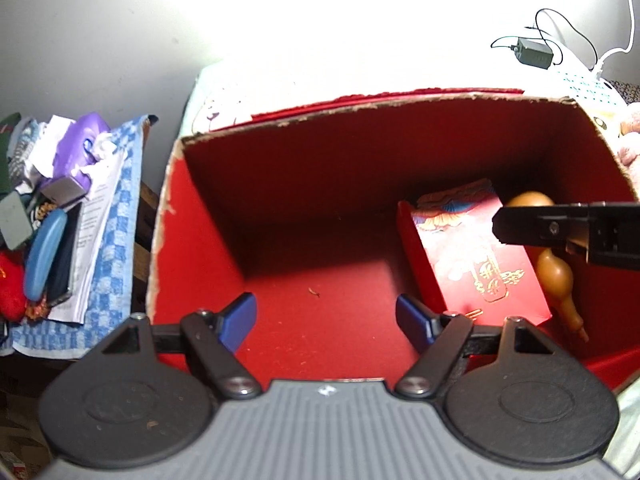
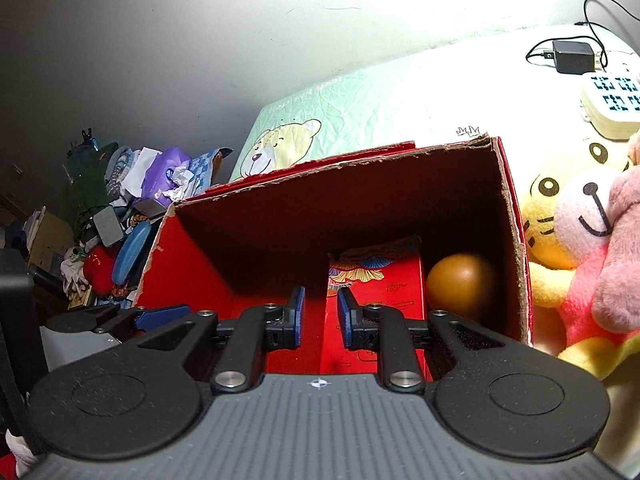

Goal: Organize objects
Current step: 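Withdraw the right gripper up out of the red box, then reach the right gripper down to the red-ribboned ornament on the table, then close the right gripper on the red-ribboned wooden ornament, then lift the ornament and carry it over the box rim with the right gripper, then lower the held ornament into the box beside the red packet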

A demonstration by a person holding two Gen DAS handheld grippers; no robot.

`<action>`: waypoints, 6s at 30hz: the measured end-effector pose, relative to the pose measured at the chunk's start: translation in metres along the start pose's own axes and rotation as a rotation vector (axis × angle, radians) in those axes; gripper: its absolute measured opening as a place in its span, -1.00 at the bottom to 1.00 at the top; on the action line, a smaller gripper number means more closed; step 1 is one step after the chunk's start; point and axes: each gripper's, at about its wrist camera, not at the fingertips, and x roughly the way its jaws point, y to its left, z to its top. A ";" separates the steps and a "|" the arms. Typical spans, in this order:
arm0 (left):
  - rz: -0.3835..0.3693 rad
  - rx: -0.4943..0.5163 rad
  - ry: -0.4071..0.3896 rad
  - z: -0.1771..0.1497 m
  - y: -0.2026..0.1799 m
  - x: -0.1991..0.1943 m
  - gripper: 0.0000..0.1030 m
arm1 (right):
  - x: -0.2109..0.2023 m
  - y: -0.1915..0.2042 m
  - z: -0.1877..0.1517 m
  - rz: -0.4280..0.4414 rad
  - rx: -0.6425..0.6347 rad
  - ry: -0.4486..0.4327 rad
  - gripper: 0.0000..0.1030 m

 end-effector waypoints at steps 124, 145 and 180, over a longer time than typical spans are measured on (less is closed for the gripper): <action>-0.568 0.297 -0.225 -0.075 -0.152 -0.135 -0.09 | -0.157 -0.081 -0.080 0.144 0.110 0.045 -0.55; -0.429 0.222 -0.424 -0.023 -0.062 -0.164 -0.09 | -0.119 -0.001 0.003 0.271 -0.013 -0.041 -0.55; -0.407 -0.016 -0.019 0.001 0.031 0.012 -0.12 | 0.077 0.019 0.020 0.087 0.000 0.336 -0.71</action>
